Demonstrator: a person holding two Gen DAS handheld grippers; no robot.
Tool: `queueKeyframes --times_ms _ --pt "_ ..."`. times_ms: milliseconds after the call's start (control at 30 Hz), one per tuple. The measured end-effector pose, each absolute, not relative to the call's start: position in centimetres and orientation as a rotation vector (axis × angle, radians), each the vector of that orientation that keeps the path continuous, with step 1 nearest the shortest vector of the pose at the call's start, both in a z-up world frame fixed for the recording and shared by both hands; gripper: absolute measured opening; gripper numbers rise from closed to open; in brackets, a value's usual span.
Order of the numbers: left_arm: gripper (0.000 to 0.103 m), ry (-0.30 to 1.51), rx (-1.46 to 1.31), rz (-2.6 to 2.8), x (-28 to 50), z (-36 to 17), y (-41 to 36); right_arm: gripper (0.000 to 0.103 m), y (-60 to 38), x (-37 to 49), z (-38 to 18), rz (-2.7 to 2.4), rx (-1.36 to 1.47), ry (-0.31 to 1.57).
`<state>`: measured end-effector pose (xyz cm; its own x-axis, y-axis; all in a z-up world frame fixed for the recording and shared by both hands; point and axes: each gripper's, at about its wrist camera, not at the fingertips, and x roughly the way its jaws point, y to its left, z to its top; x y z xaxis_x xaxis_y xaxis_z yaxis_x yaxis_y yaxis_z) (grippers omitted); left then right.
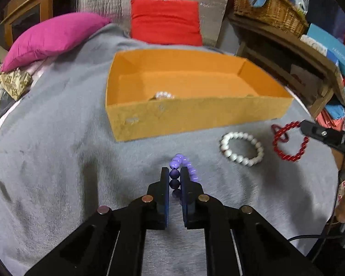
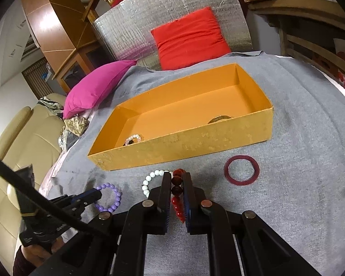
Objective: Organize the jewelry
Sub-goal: 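Carry both held bracelets over the orange box and lower them inside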
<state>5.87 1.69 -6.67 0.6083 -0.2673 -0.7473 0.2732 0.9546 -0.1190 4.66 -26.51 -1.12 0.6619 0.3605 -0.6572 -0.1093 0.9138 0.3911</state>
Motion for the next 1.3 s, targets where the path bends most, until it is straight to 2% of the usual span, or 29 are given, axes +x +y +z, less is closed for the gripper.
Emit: queueKeyframes --times_ms 333,600,867,1100,1167,1233,1300 --pt "0.009 0.691 -0.026 -0.401 4.4 -0.5 -0.2 0.011 -26.1 5.2 1.3 0.33 0.368 0.728" --pt "0.009 0.678 -0.017 -0.389 11.4 2.0 -2.5 0.011 -26.1 11.2 3.0 0.365 0.459 0.695" --pt "0.009 0.799 -0.095 -0.374 19.2 -0.7 -2.8 0.011 -25.3 19.4 0.3 0.329 0.531 0.812" --pt "0.01 0.838 -0.076 -0.34 21.7 -2.3 -3.6 0.014 -24.7 22.9 -1.7 0.259 0.547 0.848" --pt "0.019 0.835 -0.073 -0.327 21.7 -2.3 -3.5 0.014 -25.4 22.9 -1.6 0.226 0.55 0.815" --pt "0.038 0.817 -0.074 -0.315 21.5 -2.1 -3.1 0.015 -26.4 22.5 -1.1 0.19 0.549 0.771" --pt "0.041 0.808 -0.064 -0.287 21.2 -1.9 -2.6 0.015 -27.3 21.8 -0.5 0.18 0.556 0.746"
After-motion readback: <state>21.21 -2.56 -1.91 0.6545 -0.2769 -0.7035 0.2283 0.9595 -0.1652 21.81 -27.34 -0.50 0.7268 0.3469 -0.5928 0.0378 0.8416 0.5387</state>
